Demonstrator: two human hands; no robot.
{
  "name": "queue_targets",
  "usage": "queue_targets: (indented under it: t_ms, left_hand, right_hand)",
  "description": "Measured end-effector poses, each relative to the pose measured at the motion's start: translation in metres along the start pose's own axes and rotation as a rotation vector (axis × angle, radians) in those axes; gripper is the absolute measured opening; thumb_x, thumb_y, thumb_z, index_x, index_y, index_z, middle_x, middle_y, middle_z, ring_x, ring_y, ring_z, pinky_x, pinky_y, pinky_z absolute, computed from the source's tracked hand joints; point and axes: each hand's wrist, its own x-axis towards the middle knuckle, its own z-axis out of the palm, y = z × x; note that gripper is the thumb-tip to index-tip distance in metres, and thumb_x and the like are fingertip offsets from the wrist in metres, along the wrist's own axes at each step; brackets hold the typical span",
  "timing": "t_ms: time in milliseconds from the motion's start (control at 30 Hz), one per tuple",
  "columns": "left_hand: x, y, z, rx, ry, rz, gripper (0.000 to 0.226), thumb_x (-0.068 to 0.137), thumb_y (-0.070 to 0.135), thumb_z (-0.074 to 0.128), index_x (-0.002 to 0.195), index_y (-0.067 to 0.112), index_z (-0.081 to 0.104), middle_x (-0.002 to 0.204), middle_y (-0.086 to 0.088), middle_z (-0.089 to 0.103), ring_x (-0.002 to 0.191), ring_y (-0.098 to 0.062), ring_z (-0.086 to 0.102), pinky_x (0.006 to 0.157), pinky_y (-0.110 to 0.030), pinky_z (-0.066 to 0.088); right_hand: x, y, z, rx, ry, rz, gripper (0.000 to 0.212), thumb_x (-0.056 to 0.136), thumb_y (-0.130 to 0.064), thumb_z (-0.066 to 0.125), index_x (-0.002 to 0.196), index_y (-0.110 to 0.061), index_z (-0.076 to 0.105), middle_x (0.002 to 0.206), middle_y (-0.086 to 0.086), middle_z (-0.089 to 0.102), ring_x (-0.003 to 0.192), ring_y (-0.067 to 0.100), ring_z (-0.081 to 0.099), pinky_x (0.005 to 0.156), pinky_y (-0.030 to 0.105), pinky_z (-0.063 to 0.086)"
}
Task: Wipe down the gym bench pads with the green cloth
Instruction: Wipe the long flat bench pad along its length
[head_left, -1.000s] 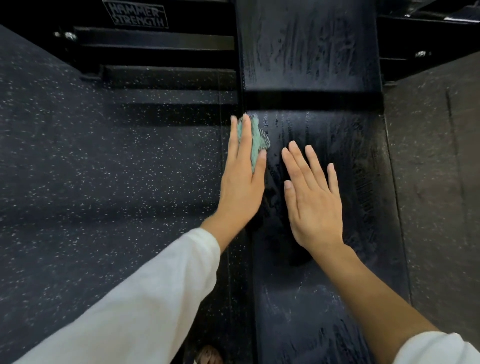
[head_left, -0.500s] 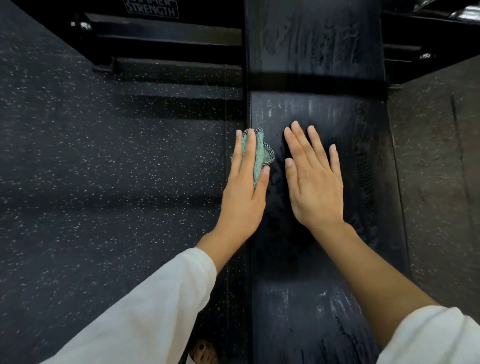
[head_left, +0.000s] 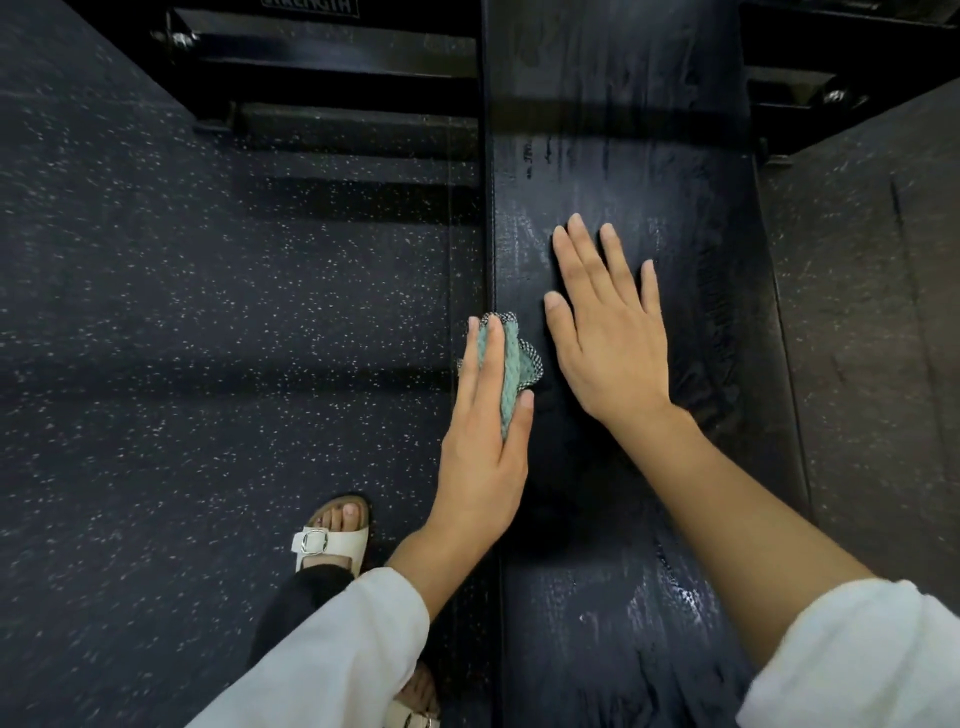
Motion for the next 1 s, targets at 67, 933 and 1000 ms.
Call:
queue_targets:
  t_ms: [67, 933, 1000]
  left_hand:
    - [-0.008, -0.001, 0.001, 0.001, -0.006, -0.008, 0.062, 0.100, 0.031, 0.034, 0.154, 0.030, 0.003, 0.163, 0.013, -0.004, 0.147, 0.003, -0.004, 0.115, -0.008, 0.003]
    - [0.000, 0.000, -0.005, -0.019, -0.031, -0.023, 0.062, 0.105, 0.024, 0.037, 0.155, 0.029, 0.000, 0.163, 0.012, -0.009, 0.147, 0.003, -0.005, 0.105, 0.003, 0.001]
    - [-0.019, -0.002, -0.004, -0.023, -0.042, -0.014, 0.063, 0.105, 0.023, 0.037, 0.155, 0.029, 0.000, 0.163, 0.013, -0.010, 0.147, 0.003, -0.005, 0.108, 0.000, 0.003]
  right_hand:
    - [-0.023, -0.004, 0.001, -0.005, -0.008, -0.024, 0.053, 0.103, -0.037, 0.018, 0.154, -0.023, 0.017, 0.162, -0.008, 0.011, 0.150, 0.013, 0.003, 0.121, 0.046, 0.005]
    - [-0.123, 0.004, -0.003, -0.021, -0.105, -0.128, 0.052, 0.103, -0.034, 0.018, 0.154, -0.024, 0.019, 0.161, -0.011, 0.012, 0.149, 0.011, 0.006, 0.121, 0.046, 0.009]
    - [-0.123, 0.004, -0.003, -0.029, -0.101, -0.126, 0.052, 0.103, -0.034, 0.017, 0.154, -0.024, 0.019, 0.161, -0.012, 0.012, 0.149, 0.011, 0.006, 0.120, 0.046, 0.010]
